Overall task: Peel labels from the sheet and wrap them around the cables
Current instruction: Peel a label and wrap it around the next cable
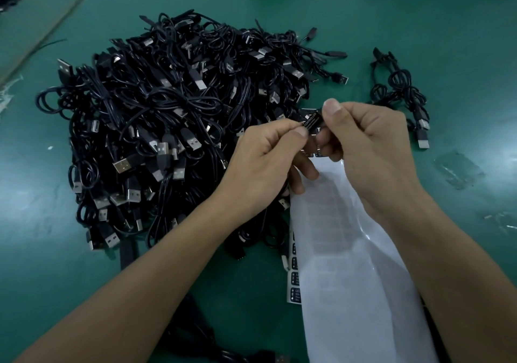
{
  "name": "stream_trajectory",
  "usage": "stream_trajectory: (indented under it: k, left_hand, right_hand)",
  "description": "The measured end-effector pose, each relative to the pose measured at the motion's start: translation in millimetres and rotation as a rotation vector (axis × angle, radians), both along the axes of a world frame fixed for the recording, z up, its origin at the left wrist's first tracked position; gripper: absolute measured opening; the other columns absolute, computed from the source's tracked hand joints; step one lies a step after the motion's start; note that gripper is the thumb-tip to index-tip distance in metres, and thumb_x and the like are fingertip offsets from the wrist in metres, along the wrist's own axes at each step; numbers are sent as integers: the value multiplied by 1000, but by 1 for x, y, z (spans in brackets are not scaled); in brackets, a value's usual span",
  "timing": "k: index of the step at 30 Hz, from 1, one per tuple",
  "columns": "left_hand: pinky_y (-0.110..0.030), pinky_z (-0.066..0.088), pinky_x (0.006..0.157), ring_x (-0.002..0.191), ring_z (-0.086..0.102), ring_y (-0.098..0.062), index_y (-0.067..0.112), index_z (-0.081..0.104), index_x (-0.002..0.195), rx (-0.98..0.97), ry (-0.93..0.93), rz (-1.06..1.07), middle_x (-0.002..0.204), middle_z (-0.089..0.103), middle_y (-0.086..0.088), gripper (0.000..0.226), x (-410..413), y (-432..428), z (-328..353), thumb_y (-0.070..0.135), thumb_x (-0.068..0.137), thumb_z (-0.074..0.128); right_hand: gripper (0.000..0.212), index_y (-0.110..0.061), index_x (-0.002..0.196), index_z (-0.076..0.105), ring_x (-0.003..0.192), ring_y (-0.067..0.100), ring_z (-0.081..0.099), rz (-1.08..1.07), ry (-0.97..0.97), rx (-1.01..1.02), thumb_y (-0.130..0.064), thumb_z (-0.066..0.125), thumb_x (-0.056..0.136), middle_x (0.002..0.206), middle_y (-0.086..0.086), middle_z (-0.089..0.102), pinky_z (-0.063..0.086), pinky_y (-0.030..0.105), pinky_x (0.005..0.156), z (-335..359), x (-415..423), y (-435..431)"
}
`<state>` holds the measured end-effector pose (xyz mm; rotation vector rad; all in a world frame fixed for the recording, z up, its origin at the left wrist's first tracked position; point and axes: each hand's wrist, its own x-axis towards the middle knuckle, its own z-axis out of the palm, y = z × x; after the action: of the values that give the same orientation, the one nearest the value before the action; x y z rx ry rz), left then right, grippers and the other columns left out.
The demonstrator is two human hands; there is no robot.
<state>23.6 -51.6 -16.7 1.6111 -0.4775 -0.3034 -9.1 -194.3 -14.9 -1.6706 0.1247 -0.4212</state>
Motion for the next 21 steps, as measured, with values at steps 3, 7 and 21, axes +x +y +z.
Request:
stream_trajectory:
  k: [3, 7, 21]
  left_hand:
    - [-21, 40, 39, 41, 56, -17, 10, 65, 73, 12, -24, 41, 63, 67, -11, 36, 4, 2, -1, 11, 104, 46]
    - [-16, 41, 44, 44, 52, -8, 6, 69, 73, -17, -65, 131, 56, 61, 1, 31, 5, 2, 1, 8, 101, 55]
    - [-22, 45, 57, 58, 47, -7, 24, 62, 67, -190, -39, 372, 58, 52, 11, 34, 14, 10, 31, 16, 99, 54]
  right_hand:
    - [43, 2, 76, 65, 58, 10, 58, 44, 25, 55, -22, 47, 107, 62, -1, 65, 45, 22, 55, 1, -1, 0]
    - [44, -8, 77, 71, 60, 13, 59, 49, 67, 87, -29, 47, 106, 64, 2, 67, 46, 27, 55, 4, -3, 1]
    - [12, -21, 83, 71, 54, 5, 53, 353, 79, -327, -30, 74, 90, 67, -5, 66, 39, 15, 52, 0, -18, 34]
